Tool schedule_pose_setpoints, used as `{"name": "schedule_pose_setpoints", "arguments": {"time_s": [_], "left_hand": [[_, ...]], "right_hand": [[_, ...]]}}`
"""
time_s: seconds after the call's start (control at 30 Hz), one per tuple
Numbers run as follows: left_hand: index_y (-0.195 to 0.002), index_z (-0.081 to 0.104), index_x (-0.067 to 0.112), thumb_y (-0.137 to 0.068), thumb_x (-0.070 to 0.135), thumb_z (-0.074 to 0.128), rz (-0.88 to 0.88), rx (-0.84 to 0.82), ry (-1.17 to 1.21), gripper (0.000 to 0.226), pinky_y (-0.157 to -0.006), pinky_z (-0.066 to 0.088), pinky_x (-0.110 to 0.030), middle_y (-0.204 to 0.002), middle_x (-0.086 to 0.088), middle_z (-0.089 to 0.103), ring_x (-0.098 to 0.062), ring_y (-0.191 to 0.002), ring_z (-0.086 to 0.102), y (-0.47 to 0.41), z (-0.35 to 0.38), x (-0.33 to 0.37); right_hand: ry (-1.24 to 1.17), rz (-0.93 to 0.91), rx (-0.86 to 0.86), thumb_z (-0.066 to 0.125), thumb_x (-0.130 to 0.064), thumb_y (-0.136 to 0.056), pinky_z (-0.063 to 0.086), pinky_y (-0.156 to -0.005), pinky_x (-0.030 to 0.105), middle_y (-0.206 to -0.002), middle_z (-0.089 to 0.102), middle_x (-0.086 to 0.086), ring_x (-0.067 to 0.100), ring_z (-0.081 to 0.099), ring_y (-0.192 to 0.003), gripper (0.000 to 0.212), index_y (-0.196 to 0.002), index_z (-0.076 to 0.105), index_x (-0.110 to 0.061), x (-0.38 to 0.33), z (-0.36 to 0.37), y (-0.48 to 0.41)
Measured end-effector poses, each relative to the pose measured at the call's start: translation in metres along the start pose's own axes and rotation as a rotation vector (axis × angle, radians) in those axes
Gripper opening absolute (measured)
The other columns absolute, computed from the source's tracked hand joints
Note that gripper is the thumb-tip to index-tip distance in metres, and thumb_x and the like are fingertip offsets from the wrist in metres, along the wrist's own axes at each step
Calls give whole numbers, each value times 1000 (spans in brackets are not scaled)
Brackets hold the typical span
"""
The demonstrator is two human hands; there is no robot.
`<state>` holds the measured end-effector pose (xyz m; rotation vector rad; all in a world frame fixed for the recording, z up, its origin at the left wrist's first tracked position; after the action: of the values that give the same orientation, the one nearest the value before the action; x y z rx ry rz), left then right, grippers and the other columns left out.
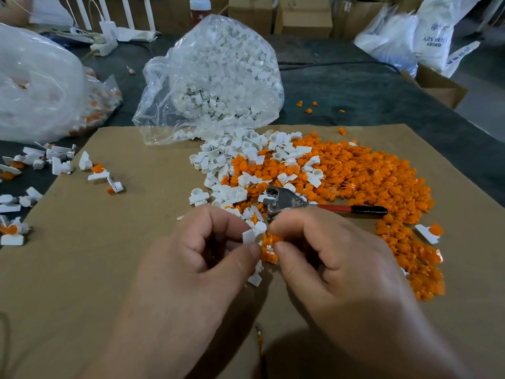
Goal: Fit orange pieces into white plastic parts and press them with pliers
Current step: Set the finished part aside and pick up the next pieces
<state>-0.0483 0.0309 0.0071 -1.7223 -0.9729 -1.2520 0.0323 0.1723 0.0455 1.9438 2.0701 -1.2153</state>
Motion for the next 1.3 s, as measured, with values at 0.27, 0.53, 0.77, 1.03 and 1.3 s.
{"name": "schedule_pose_setpoints", "arguments": {"time_s": [0.27,0.53,0.77,1.03,1.3], "left_hand": [[-86,71,37,-52,59,71,-52,-25,35,40,-58,54,-49,-64,1,70,-20,-57,64,3,5,4],[-82,70,33,-58,48,72,-89,-72,41,28,-50,53,-26,-63,-3,71,-18,-53,66,3,4,5],[-76,71,24,-67,26,70,-157,-100,191,9,-47,51,-27,-56,-11,67,-20,-47,61,2,7,5],[-68,72,16,-54,5,85,-242,-149,333,23,-46,51,-32,-53,-17,61,-23,-42,55,0,10,8],[-77,71,30,-66,30,91,-106,-94,128,23,-47,47,-17,-61,-2,67,-10,-51,63,1,5,7]], "right_hand": [[53,-85,73,59,-24,-94,45,-66,19,-95,58,-15,2,57,-82,17,-111,62,-25,-6,-2,1],[23,-78,39,63,-21,-91,45,-65,18,-93,59,-12,3,58,-82,9,-98,66,-25,-7,0,-1],[-18,-60,-7,62,-26,-92,45,-69,12,-98,57,-17,-1,58,-88,9,-100,65,-28,-4,2,-2],[-130,38,-103,60,-22,-89,44,-81,10,-104,60,-23,-4,57,-103,18,-99,64,-36,-1,5,-3],[-393,174,-145,59,-25,-88,51,-71,11,-105,64,-23,-1,65,-91,19,-98,70,-37,7,8,-2]]}}
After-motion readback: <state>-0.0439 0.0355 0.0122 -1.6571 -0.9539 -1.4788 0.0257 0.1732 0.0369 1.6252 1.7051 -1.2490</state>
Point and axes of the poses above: each hand's wrist, its own y-axis away from the middle knuckle, its own z-axis out of the palm, x = y × z, the point moved 5 cm from there along -y, towards the middle knuckle
